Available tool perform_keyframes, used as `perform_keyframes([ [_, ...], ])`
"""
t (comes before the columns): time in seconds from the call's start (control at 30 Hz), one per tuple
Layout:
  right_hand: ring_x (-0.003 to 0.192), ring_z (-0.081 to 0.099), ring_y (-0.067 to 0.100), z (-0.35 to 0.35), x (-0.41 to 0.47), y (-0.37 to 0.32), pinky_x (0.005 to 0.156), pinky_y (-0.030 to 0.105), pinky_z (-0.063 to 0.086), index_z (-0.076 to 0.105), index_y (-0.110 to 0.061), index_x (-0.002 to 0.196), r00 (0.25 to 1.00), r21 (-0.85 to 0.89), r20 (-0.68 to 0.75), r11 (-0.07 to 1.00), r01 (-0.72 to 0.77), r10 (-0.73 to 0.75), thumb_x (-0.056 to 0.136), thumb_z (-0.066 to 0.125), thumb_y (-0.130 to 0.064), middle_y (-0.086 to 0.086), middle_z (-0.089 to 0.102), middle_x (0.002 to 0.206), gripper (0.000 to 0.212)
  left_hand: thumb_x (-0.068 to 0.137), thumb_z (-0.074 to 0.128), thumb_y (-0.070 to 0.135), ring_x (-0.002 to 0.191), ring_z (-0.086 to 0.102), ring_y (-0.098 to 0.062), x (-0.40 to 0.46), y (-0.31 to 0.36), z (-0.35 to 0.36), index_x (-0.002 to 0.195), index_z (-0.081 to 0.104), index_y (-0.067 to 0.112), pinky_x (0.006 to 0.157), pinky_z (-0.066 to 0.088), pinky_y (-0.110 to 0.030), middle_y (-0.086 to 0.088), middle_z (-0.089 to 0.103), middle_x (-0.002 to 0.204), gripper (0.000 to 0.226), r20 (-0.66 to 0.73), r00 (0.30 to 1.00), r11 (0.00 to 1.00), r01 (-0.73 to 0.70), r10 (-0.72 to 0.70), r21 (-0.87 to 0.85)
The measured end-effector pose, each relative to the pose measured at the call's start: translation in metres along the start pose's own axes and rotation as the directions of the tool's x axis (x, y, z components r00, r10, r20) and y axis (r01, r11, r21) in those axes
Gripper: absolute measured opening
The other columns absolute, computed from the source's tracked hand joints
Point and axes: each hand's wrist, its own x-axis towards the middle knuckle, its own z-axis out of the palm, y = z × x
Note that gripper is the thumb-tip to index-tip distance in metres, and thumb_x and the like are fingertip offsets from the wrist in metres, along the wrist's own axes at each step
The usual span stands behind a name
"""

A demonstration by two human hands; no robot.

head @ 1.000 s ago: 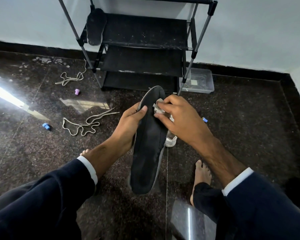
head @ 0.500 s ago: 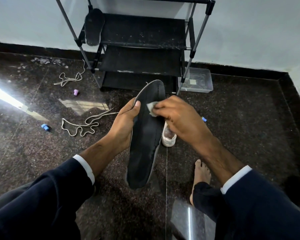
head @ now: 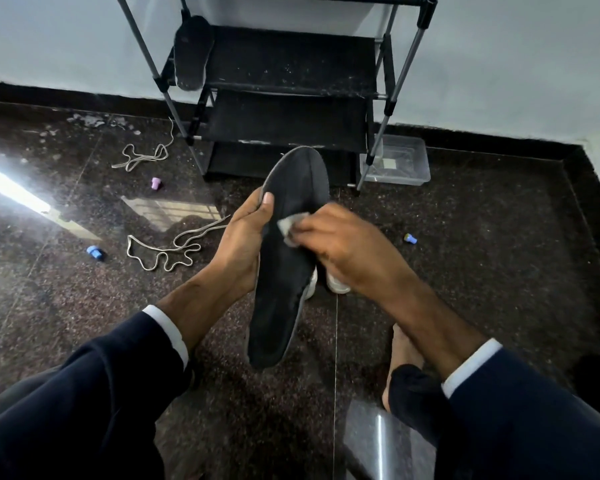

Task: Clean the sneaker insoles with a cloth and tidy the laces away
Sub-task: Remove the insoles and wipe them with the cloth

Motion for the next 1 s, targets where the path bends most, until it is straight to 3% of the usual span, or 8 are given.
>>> perform_keyframes([
  [0.13, 0.101, 0.062, 0.027, -0.006, 0.000, 0.016, 0.078, 0.044, 0.058, 0.073, -0.006, 0.117, 0.983, 0.010, -0.128, 0.992, -0.128, 0.128, 0.086, 0.073, 0.000, 0.004, 0.071, 0.113, 0.031, 0.109, 0.037, 0.019, 0.096, 0.070, -0.022, -0.002, -0.002, 0.003, 0.123, 0.057, 0.008, 0.090, 0.059, -0.039, -0.017, 0.068, 0.115, 0.027, 0.045, 0.999, 1.000, -0.013, 0.012, 0.015],
  [0.27, 0.101, 0.057, 0.025, 0.005, 0.001, -0.012, 0.072, 0.042, 0.058, 0.073, -0.007, 0.112, 0.999, 0.018, 0.025, 0.999, 0.033, -0.034, 0.080, 0.075, 0.003, 0.005, 0.069, 0.111, 0.033, 0.109, 0.038, 0.020, 0.107, 0.069, -0.026, 0.001, 0.003, -0.003, 0.134, 0.054, 0.007, 0.091, 0.060, -0.039, -0.020, 0.066, 0.129, 0.032, -0.048, 0.998, 0.999, -0.035, 0.035, 0.002],
  [0.37, 0.102, 0.053, 0.023, 0.011, 0.002, -0.027, 0.070, 0.041, 0.056, 0.072, -0.007, 0.108, 0.982, 0.033, 0.136, 0.991, 0.130, -0.133, 0.085, 0.068, 0.003, 0.004, 0.065, 0.109, 0.026, 0.110, 0.039, 0.021, 0.109, 0.070, -0.024, 0.004, 0.004, -0.006, 0.136, 0.055, 0.009, 0.083, 0.061, -0.034, -0.017, 0.067, 0.131, 0.033, -0.103, 0.994, 0.999, -0.044, 0.045, 0.005],
  [0.47, 0.103, 0.058, 0.026, 0.004, 0.002, -0.014, 0.069, 0.044, 0.058, 0.072, -0.006, 0.111, 0.996, 0.004, 0.065, 0.998, 0.062, -0.062, 0.081, 0.073, 0.001, 0.005, 0.068, 0.113, 0.031, 0.110, 0.038, 0.021, 0.107, 0.070, -0.026, 0.002, 0.003, -0.003, 0.136, 0.055, 0.009, 0.084, 0.061, -0.038, -0.016, 0.068, 0.128, 0.033, -0.075, 0.997, 1.000, -0.016, 0.014, -0.019],
  [0.6, 0.099, 0.062, 0.028, -0.007, 0.001, 0.016, 0.077, 0.044, 0.058, 0.073, -0.006, 0.116, 0.987, -0.014, -0.104, 0.992, -0.122, 0.119, 0.082, 0.075, 0.002, 0.004, 0.071, 0.110, 0.035, 0.110, 0.036, 0.020, 0.108, 0.067, -0.028, -0.001, -0.002, 0.004, 0.139, 0.051, 0.004, 0.098, 0.056, -0.046, -0.020, 0.065, 0.129, 0.036, -0.006, 1.000, 1.000, -0.010, 0.010, 0.018],
  [0.7, 0.099, 0.059, 0.025, -0.001, 0.001, 0.008, 0.076, 0.042, 0.058, 0.073, -0.006, 0.116, 0.991, -0.013, -0.100, 0.996, -0.093, 0.091, 0.085, 0.074, -0.001, 0.003, 0.070, 0.110, 0.032, 0.110, 0.037, 0.020, 0.104, 0.068, -0.026, -0.001, -0.002, 0.001, 0.135, 0.052, 0.003, 0.095, 0.056, -0.043, -0.020, 0.066, 0.122, 0.034, 0.012, 1.000, 0.999, -0.015, 0.015, 0.029],
  [0.87, 0.099, 0.054, 0.023, 0.011, 0.005, -0.020, 0.069, 0.041, 0.056, 0.073, -0.006, 0.104, 0.995, 0.000, 0.061, 0.997, 0.081, -0.081, 0.087, 0.070, -0.002, 0.005, 0.067, 0.108, 0.018, 0.109, 0.040, 0.021, 0.088, 0.067, -0.020, -0.003, -0.009, 0.000, 0.122, 0.061, 0.010, 0.077, 0.059, -0.029, -0.016, 0.068, 0.104, 0.027, 0.017, 0.999, 0.998, 0.035, -0.036, 0.050],
  [1.0, 0.099, 0.060, 0.026, 0.000, 0.004, -0.002, 0.074, 0.042, 0.057, 0.074, -0.005, 0.112, 0.996, -0.012, -0.083, 1.000, -0.022, 0.021, 0.093, 0.053, -0.014, 0.005, 0.070, 0.110, 0.029, 0.109, 0.038, 0.021, 0.096, 0.067, -0.024, -0.005, -0.016, 0.006, 0.129, 0.058, 0.005, 0.085, 0.059, -0.035, -0.018, 0.064, 0.110, 0.032, 0.070, 0.995, 0.997, 0.076, -0.076, 0.003],
])
